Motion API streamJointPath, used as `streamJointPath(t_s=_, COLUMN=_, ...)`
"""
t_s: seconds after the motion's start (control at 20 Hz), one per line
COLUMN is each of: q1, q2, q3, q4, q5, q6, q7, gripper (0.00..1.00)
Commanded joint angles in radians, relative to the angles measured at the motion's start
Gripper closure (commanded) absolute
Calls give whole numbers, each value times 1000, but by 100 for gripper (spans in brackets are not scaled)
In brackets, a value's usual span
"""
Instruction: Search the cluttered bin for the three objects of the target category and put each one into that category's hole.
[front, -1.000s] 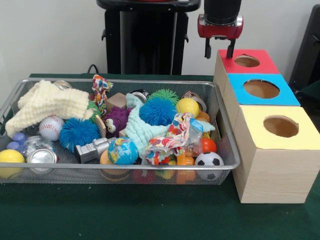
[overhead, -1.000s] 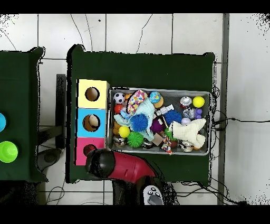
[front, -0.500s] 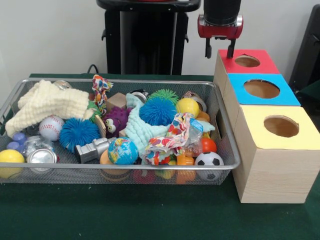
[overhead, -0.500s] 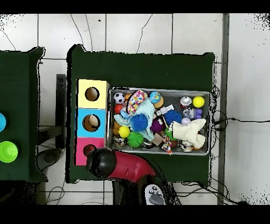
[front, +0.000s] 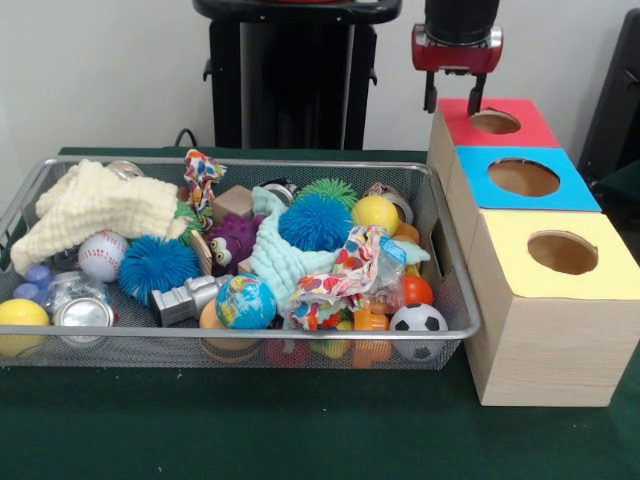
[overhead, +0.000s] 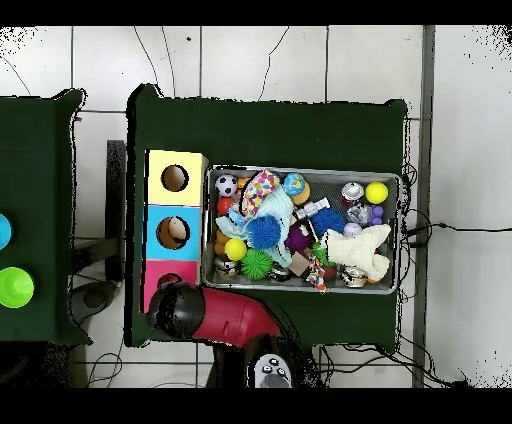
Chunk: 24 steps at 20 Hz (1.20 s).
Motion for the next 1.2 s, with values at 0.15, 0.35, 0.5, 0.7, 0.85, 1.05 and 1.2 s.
streamJointPath(t_s=0.15, q1=46, q2=-32, q3=24, q4=-132, q5=99, q6=202, q7=297, gripper=0)
streamJointPath(t_s=0.35, q1=58, q2=-43, q3=7, q4=-149, q5=105, q6=242, q7=292, gripper=0)
streamJointPath(t_s=0.5, q1=66, q2=-44, q3=0, q4=-146, q5=112, q6=230, q7=286, gripper=0)
streamJointPath(t_s=0.7, q1=86, q2=-35, q3=-13, q4=-124, q5=104, q6=68, q7=263, gripper=0)
streamJointPath(t_s=0.85, q1=88, q2=-22, q3=-8, q4=-116, q5=115, q6=7, q7=261, gripper=0)
streamJointPath(t_s=1.05, q1=84, q2=-15, q3=-5, q4=-105, q5=109, q6=-57, q7=243, gripper=0)
streamJointPath(t_s=1.2, q1=111, q2=-8, q3=-28, q4=-114, q5=91, q6=-67, q7=248, gripper=0)
